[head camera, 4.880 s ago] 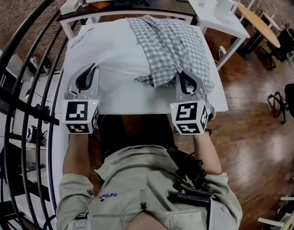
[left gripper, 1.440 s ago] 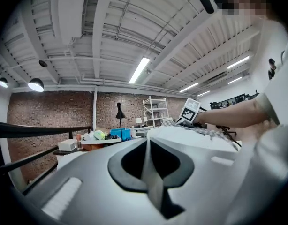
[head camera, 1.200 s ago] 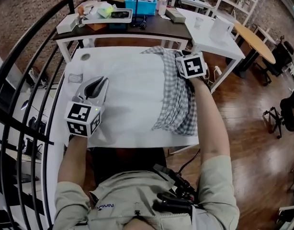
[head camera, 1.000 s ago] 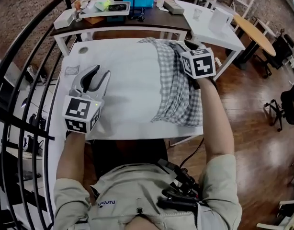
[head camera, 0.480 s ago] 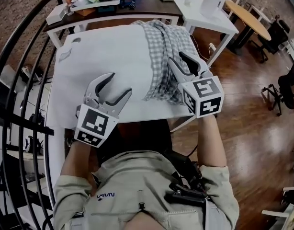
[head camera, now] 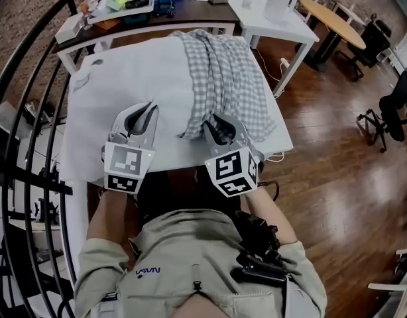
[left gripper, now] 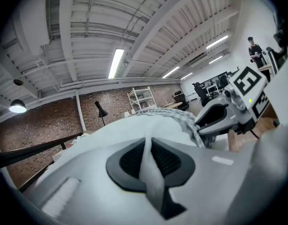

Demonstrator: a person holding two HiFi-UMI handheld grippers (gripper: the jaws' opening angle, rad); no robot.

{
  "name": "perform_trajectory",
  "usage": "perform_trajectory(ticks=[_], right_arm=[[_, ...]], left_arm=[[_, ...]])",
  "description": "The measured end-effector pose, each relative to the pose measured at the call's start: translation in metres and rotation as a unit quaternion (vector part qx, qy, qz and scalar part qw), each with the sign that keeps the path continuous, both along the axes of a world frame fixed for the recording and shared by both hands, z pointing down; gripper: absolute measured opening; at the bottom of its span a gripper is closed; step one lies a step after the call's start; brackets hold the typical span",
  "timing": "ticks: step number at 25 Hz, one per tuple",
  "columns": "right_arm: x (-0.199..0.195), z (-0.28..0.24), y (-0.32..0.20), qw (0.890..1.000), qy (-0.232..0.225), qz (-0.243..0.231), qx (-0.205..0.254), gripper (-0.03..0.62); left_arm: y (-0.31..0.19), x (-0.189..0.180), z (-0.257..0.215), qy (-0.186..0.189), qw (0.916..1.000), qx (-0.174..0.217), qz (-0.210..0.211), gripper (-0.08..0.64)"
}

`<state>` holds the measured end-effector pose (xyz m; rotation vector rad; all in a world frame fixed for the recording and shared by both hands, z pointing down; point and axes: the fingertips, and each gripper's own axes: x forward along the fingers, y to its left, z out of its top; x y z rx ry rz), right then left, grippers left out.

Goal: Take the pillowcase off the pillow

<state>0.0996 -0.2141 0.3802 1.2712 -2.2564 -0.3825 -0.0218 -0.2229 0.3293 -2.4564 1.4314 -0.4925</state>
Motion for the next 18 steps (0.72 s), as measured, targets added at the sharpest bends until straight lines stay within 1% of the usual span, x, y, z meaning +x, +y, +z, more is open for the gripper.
perform_trajectory(ticks=[2,3,7,10,12,14,16,18], right_arm=[[0.013,-0.012,-0.006,0.999,0.033,0.029,0.033,0.044],[0.021,-0.022,-0.008,0.997,0.040,0.043,0.047,0.035],[0.057,-0.058,-0.015,0.989,0.049,0.099,0.101,0.031],[0.084,-0.064,-0.017,0.981,0.070,0.133,0.120,0.029],[0.100,-0.056,-0.019,0.976,0.090,0.156,0.121,0.026],[0.116,-0.038,-0.025,0.971,0.108,0.180,0.111,0.023],[0.132,-0.012,-0.031,0.968,0.121,0.199,0.088,0.021],[0.141,0.014,-0.035,0.968,0.127,0.207,0.057,0.021]], left_arm=[[0.001,-0.003,-0.017,0.014,0.9997,0.018,0.003,0.031],[0.001,-0.007,-0.027,0.022,0.9994,0.027,0.002,0.029],[-0.001,-0.023,-0.056,0.057,0.9969,0.055,-0.006,0.029],[0.002,-0.026,-0.064,0.073,0.9955,0.060,0.000,0.029],[0.001,-0.027,-0.063,0.078,0.9953,0.057,0.003,0.029],[0.002,-0.029,-0.056,0.084,0.9954,0.046,0.008,0.029],[0.005,-0.028,-0.041,0.086,0.9957,0.030,0.015,0.029],[0.009,-0.027,-0.025,0.085,0.9961,0.015,0.019,0.029]])
